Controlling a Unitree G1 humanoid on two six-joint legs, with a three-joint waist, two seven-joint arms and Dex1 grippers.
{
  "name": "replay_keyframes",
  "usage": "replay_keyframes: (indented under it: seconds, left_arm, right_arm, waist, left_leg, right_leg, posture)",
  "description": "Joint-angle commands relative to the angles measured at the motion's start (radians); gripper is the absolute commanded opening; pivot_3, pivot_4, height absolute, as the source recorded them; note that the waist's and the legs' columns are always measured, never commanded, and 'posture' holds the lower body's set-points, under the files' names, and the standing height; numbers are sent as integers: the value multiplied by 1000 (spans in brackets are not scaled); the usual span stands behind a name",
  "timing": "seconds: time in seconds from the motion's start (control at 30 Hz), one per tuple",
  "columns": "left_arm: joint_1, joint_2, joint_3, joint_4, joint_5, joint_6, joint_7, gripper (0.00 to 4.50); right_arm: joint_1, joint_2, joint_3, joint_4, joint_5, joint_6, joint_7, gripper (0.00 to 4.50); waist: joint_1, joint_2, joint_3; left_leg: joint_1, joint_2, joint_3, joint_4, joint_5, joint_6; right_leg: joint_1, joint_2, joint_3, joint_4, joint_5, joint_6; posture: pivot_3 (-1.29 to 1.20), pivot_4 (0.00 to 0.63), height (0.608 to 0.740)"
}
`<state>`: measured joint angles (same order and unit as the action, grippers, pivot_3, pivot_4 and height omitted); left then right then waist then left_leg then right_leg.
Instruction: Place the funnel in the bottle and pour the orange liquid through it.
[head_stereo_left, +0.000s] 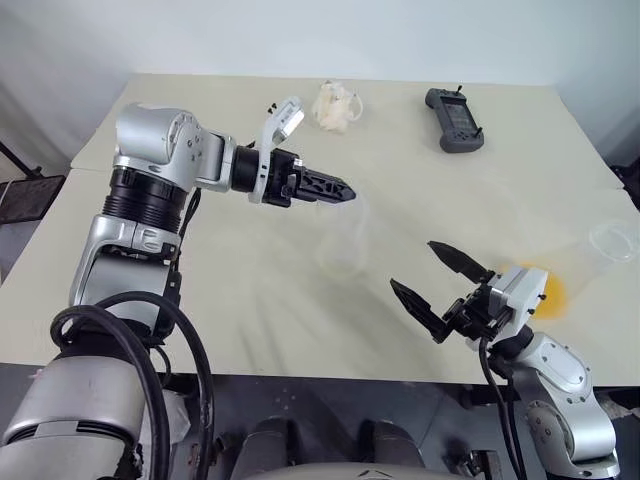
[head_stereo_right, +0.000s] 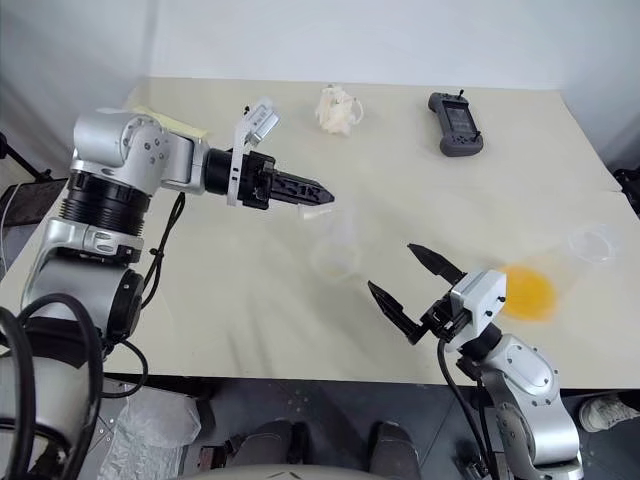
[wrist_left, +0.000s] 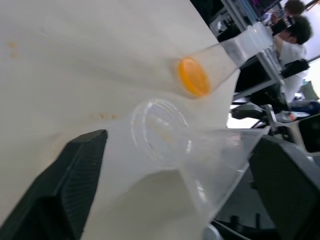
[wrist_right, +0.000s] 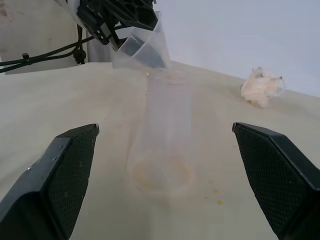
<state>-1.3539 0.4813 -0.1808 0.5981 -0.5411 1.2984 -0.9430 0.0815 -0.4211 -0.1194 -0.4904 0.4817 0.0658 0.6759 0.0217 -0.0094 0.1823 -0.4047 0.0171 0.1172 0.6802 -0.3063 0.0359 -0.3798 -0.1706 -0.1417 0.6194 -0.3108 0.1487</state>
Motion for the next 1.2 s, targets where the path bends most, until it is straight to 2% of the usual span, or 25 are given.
replay_keyframes:
  seconds: [0.03,0.2,0.33,0.4,0.47,0.53,0.67,0.73,0.83,0.9,1.07,1.2]
  left_arm:
    - [7,-21,65,-17,28,-101,39,4472]
    - [40,-45,139,-31,30,-210,56,4472]
    - [94,-36,155,-94,30,-311,-1,4472]
    - [181,-25,200,-178,9,-474,-89,4472]
    - [291,-32,304,-248,-44,-665,-186,4472]
    - [382,-16,338,-284,-27,-816,-243,4472]
    - [568,55,317,-337,60,-1029,-326,4472]
    - [663,74,318,-342,107,-1159,-334,4472]
    - [792,62,333,-385,113,-1200,-296,4472]
    - [839,48,330,-424,100,-1197,-268,4472]
    - [907,20,309,-515,67,-1141,-227,4472]
    - [927,7,284,-559,64,-1129,-221,4472]
  right_arm:
    - [-1,1,-3,-47,4,-16,-8,4500]
    - [-2,0,1,-47,5,-14,-7,4500]
    - [-3,0,5,-48,6,-11,-7,4500]
    - [-7,0,4,-52,10,-5,-9,4500]
    - [-10,-4,-14,-61,44,24,-20,4500]
    - [-6,-7,-42,-75,64,39,-39,4500]
    - [54,-28,-119,-139,124,84,-68,4500]
    - [120,-32,-188,-184,145,89,-91,4500]
    - [244,-21,-322,-253,185,86,-129,4500]
    - [311,-15,-388,-289,208,84,-149,4500]
    - [468,52,-538,-304,244,39,-182,4500]
    - [547,109,-639,-214,247,-5,-182,4500]
  waist:
    - [0,0,0]
    - [-1,0,0]
    - [0,0,0]
    - [-1,0,0]
    - [-3,0,0]
    - [-10,0,0]
    - [-13,0,0]
    - [2,-1,1]
    - [5,5,-3]
    - [5,4,-3]
    - [6,2,-2]
    - [2,4,-3]
  left_leg:
    - [0,0,0,0,0,0]
    - [0,0,0,0,0,0]
    - [0,0,0,0,0,0]
    - [0,0,1,0,0,0]
    - [0,1,1,0,0,0]
    - [0,1,2,0,0,0]
    - [0,2,2,0,0,0]
    - [0,1,2,0,0,0]
    - [1,2,0,1,-2,3]
    - [2,1,0,0,-3,3]
    - [2,4,0,2,-3,4]
    - [2,4,1,1,-3,4]
  right_leg:
    - [0,0,0,0,0,0]
    - [0,0,0,0,0,0]
    - [-1,0,0,1,0,0]
    - [-1,0,1,0,0,0]
    - [-1,0,1,1,0,0]
    - [-2,1,2,1,0,0]
    - [-2,2,2,1,0,0]
    - [-2,2,3,1,0,0]
    - [1,1,11,0,0,0]
    - [1,1,11,0,0,0]
    - [2,2,11,-1,1,1]
    - [2,2,12,-1,0,1]
  posture:
    - [0,150,740]
    - [0,150,740]
    - [0,150,740]
    - [0,150,740]
    - [0,150,740]
    - [0,150,740]
    - [0,150,740]
    - [0,150,740]
    - [0,150,740]
    - [0,150,740]
    - [0,150,740]
    - [0,150,740]
